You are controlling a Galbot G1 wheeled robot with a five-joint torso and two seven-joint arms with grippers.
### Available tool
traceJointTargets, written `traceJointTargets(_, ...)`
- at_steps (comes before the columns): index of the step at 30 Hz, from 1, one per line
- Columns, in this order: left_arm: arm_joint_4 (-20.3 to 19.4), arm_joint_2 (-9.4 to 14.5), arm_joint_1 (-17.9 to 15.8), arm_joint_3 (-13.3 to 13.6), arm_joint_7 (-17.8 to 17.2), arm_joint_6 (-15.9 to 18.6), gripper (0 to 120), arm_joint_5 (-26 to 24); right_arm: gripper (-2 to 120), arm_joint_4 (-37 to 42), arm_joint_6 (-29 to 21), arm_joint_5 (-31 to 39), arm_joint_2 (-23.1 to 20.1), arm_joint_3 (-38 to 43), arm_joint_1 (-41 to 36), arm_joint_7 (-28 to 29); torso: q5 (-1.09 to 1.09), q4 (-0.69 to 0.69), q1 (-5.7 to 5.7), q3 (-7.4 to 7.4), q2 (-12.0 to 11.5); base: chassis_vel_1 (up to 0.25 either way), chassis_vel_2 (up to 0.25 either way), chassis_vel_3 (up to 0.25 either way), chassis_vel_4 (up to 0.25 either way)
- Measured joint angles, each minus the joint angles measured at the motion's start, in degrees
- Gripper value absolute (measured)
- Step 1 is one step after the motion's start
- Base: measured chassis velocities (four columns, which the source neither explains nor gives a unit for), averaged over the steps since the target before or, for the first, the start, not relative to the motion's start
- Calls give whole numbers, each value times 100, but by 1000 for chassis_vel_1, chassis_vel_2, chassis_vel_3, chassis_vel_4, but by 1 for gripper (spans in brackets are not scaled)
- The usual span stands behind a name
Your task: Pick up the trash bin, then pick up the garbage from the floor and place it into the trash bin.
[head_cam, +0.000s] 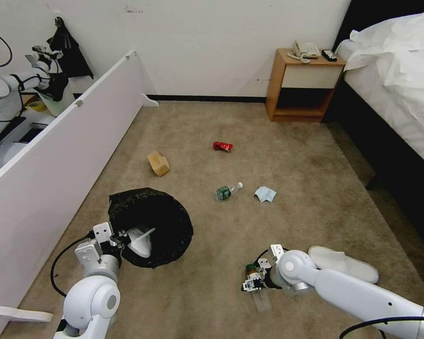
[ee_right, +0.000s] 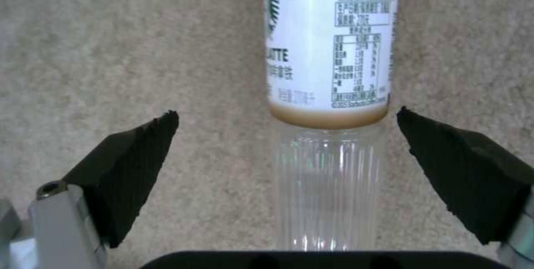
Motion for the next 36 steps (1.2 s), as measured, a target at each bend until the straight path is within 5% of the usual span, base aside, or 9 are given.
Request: traceJointTargets(36, 226, 51, -177, 10, 15, -18, 0, -56, 92, -544, 39, -413, 249, 70, -107, -324, -1, 0, 0, 0, 0, 0, 0, 0, 0)
